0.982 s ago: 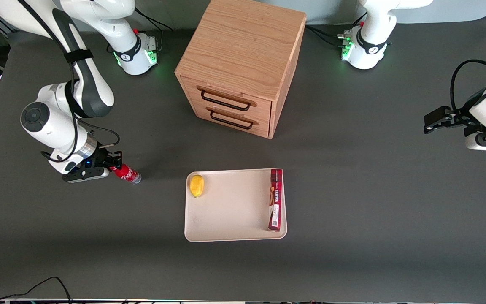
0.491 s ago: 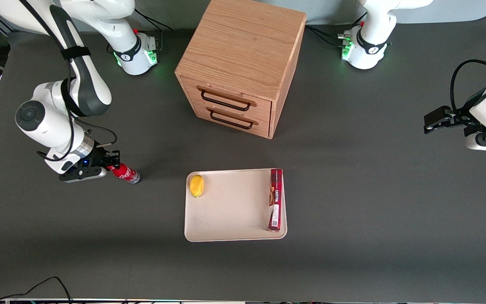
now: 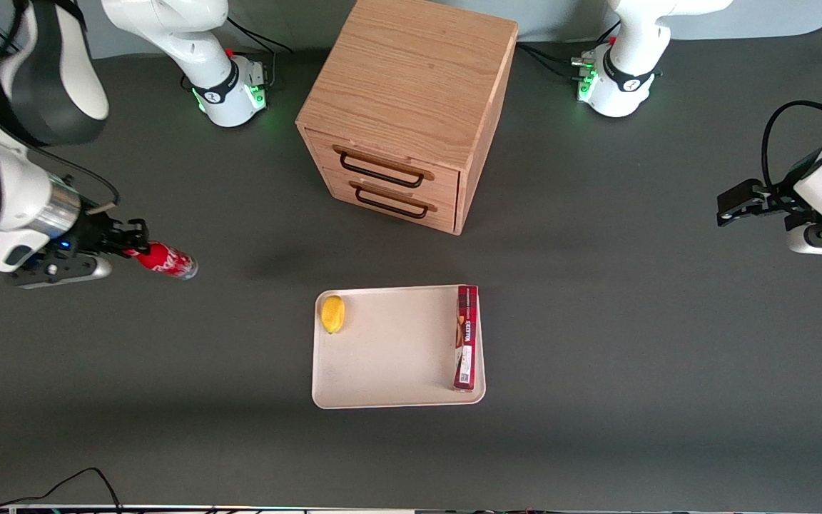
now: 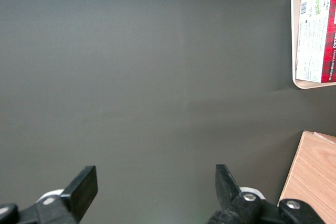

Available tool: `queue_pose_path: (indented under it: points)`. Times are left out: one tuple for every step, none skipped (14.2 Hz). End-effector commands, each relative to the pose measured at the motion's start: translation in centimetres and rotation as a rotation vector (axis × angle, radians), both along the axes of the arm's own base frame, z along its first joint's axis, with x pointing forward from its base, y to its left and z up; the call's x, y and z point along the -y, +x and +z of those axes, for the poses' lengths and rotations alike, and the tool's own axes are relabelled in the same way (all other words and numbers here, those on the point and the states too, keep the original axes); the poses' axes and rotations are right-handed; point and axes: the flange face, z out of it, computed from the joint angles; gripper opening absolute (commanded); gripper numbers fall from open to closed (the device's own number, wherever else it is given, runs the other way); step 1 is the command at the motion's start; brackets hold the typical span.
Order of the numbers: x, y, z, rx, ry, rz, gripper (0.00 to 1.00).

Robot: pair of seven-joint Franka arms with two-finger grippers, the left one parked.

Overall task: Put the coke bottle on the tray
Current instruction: 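Lift the bottle with the right gripper and pull it back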

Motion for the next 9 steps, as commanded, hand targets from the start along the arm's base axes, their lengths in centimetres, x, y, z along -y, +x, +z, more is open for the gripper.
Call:
queue_pose_path:
  points:
    - [-0.6,0.8,5.5,0.008,0.022,-0.046,0.00]
    - [-0.7,1.0,7.0,0.003,0.036,-0.064,0.00]
    - [-0.9,1.7,8.0,-0.009,0.044,-0.090,0.00]
    - [-1.2,2.6,8.5,-0.029,0.045,-0.116,0.00]
    - [-2.1,3.5,8.5,-0.042,0.042,-0.144,0.00]
    - [-4.0,4.1,8.6,-0.036,0.041,-0.157,0.00]
    - [-5.7,4.7,8.4,-0.031,0.040,-0.179,0.00]
    - [-7.3,5.4,7.5,-0.034,0.035,-0.207,0.00]
    - [-9.9,5.9,6.5,-0.038,0.029,-0.215,0.00]
